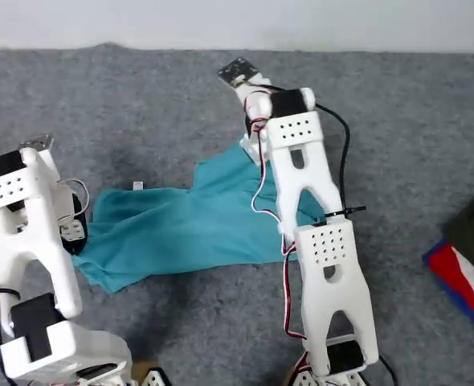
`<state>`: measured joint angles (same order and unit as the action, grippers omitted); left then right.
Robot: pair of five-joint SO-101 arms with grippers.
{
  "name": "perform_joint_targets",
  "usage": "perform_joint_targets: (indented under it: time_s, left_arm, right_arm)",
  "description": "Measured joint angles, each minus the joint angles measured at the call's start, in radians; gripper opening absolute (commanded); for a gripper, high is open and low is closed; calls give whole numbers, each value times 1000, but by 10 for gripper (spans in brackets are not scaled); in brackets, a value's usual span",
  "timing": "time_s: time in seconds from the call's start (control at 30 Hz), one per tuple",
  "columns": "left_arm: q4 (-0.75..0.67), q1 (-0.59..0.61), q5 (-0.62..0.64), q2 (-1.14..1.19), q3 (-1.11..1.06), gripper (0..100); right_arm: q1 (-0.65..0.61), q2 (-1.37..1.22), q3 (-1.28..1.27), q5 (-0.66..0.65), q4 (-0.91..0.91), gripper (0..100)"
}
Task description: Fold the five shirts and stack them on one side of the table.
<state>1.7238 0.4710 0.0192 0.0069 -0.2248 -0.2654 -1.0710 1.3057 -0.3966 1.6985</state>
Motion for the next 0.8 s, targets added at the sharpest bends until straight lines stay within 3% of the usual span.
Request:
perform_joint_targets:
  time_s: [0.8]
  left_arm:
    - [0, 6, 0, 0, 0, 13]
  right_arm:
    - [206, -61, 3, 0, -58, 48]
